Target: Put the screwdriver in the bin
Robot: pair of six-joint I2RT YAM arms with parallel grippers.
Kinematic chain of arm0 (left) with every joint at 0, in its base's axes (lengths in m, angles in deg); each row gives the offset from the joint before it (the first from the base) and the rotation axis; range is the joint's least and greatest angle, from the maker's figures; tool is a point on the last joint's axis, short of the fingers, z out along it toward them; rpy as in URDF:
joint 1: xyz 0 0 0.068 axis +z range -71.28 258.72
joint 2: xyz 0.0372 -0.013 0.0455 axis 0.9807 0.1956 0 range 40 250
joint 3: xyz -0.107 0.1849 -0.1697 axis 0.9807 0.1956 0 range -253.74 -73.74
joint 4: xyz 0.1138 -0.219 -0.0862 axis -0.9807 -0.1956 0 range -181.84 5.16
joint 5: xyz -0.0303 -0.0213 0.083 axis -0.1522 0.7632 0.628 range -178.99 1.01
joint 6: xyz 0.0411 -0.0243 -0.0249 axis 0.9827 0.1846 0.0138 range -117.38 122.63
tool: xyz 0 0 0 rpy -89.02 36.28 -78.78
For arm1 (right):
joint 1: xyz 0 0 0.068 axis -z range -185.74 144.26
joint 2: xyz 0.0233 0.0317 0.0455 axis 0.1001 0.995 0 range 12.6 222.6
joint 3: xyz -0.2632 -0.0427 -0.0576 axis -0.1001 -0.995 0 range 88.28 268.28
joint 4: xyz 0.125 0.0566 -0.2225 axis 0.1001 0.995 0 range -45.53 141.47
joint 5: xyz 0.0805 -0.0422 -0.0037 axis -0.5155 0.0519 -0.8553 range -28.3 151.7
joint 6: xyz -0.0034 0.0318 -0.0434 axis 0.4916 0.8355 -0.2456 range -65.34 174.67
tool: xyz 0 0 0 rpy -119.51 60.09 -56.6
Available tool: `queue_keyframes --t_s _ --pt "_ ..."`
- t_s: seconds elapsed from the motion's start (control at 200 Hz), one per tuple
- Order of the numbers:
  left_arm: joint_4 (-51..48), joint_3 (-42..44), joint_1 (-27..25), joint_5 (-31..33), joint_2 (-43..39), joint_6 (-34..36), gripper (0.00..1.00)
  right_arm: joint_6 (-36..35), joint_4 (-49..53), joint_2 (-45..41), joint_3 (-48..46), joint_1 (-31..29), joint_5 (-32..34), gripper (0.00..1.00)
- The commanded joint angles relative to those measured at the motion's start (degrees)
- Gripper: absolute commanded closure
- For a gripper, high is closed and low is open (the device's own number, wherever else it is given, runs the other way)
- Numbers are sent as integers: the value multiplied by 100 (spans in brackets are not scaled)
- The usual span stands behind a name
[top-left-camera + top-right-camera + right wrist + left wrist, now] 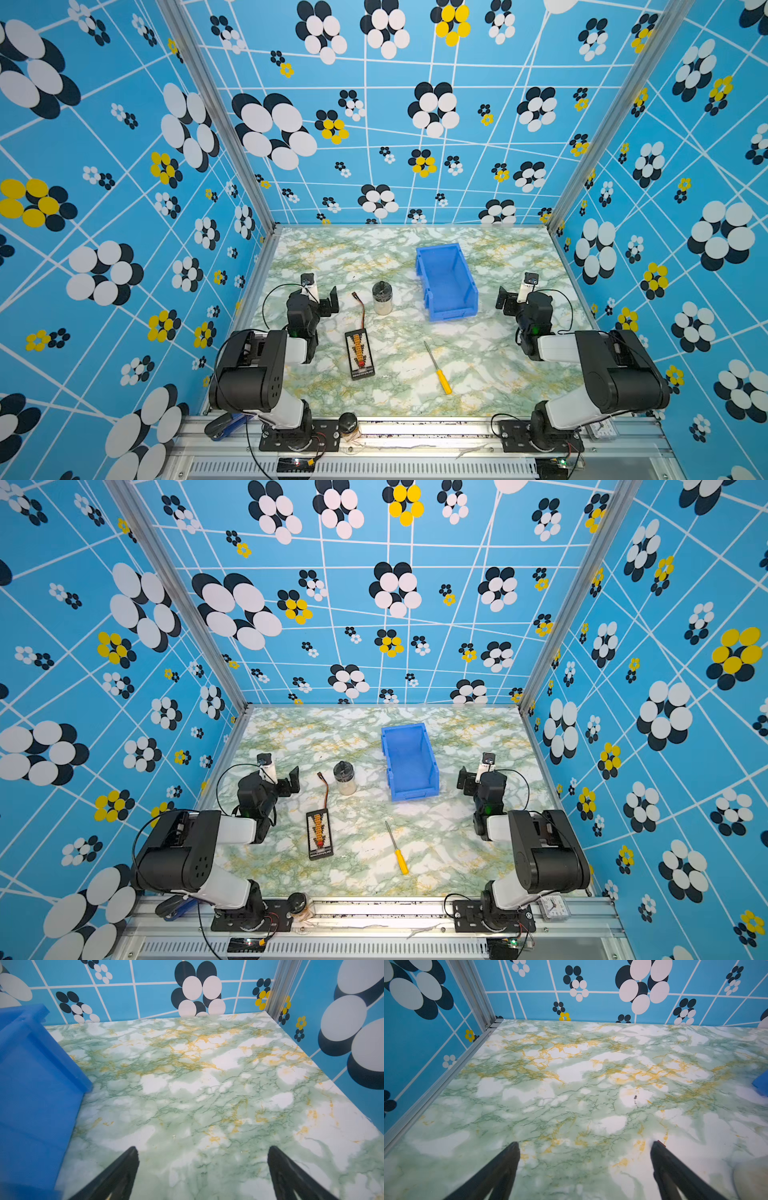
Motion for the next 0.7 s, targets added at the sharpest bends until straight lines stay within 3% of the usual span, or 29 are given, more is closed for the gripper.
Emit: queue_keyframes --t_s 0.0,0.695 --pt "171 48 -25 -59 38 86 1 -29 22 21 119 33 -82 1" --pt "177 55 -22 -192 39 133 1 -31 12 29 109 33 -77 1"
